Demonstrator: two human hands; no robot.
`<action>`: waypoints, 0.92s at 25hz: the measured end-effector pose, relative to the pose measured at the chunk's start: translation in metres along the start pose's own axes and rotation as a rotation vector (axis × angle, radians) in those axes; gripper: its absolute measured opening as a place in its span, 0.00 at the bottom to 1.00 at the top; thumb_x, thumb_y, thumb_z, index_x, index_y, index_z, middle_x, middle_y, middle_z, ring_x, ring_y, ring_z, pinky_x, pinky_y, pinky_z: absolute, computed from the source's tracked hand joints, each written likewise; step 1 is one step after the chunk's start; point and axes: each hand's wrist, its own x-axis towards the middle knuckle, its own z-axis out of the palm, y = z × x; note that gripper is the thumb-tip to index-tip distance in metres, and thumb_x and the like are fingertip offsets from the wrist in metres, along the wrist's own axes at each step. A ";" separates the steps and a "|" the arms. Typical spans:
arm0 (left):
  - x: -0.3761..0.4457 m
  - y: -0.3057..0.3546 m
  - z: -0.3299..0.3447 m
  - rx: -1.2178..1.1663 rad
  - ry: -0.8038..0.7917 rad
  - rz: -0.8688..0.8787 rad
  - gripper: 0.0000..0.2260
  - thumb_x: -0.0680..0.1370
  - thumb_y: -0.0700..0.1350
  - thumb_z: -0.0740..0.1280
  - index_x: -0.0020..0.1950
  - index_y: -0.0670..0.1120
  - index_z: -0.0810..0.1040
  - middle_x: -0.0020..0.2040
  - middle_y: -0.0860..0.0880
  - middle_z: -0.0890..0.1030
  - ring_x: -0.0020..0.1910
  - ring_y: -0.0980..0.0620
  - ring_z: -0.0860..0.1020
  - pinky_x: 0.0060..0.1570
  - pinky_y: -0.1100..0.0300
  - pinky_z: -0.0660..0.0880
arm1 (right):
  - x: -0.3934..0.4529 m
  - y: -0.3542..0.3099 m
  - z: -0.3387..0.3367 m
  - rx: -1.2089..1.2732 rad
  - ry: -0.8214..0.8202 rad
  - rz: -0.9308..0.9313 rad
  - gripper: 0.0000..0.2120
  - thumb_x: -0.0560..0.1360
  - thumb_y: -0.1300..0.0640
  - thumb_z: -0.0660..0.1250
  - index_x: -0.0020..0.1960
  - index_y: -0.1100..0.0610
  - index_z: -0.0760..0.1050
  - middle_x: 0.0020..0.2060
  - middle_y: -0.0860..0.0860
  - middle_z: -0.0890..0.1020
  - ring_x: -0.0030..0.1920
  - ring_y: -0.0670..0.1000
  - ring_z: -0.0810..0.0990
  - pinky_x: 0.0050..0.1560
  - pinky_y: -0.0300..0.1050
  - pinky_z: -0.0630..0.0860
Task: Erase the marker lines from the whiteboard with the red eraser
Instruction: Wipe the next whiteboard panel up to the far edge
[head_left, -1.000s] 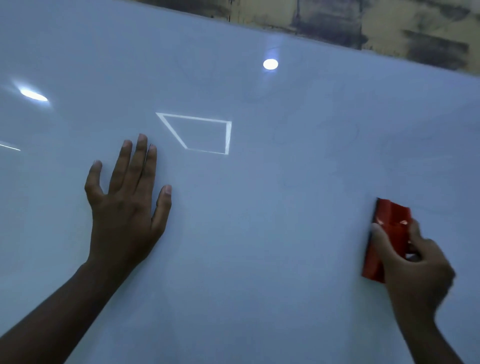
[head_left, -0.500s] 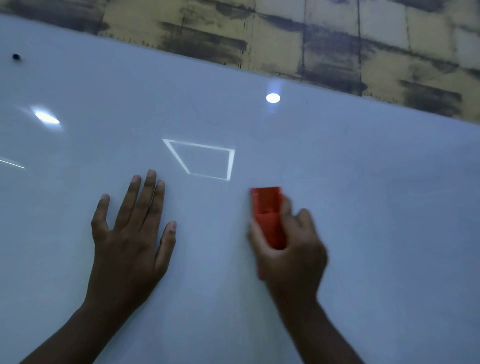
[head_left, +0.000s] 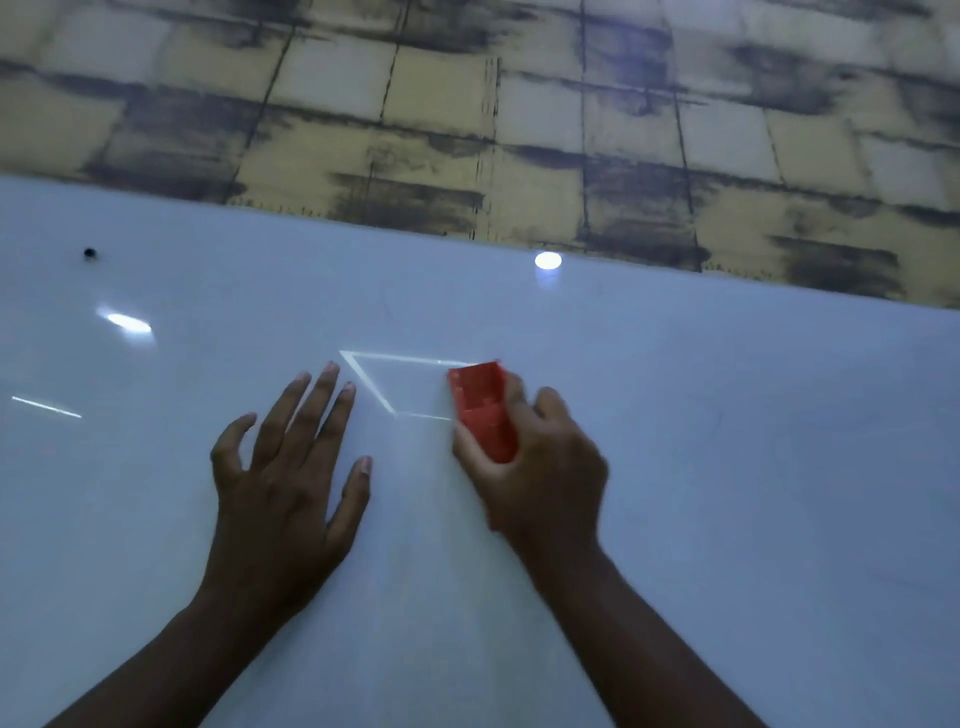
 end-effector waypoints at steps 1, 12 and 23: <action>0.014 0.002 0.005 -0.009 -0.010 0.018 0.29 0.85 0.55 0.54 0.82 0.41 0.68 0.84 0.43 0.65 0.83 0.43 0.64 0.74 0.37 0.61 | 0.008 0.018 -0.005 -0.012 0.006 0.035 0.31 0.70 0.32 0.67 0.67 0.48 0.78 0.39 0.48 0.74 0.36 0.55 0.80 0.33 0.44 0.74; 0.056 0.013 0.039 0.021 -0.015 0.073 0.31 0.85 0.56 0.52 0.84 0.41 0.65 0.85 0.43 0.63 0.83 0.43 0.64 0.78 0.36 0.56 | 0.035 0.209 -0.089 -0.103 0.160 0.483 0.39 0.72 0.30 0.64 0.69 0.59 0.78 0.43 0.59 0.82 0.43 0.63 0.81 0.43 0.53 0.76; 0.055 0.013 0.041 0.020 -0.013 0.064 0.31 0.85 0.56 0.51 0.85 0.42 0.63 0.85 0.44 0.62 0.84 0.44 0.63 0.79 0.35 0.57 | 0.120 0.062 0.004 -0.080 0.091 0.281 0.25 0.75 0.35 0.67 0.63 0.52 0.79 0.45 0.54 0.79 0.46 0.59 0.81 0.43 0.47 0.72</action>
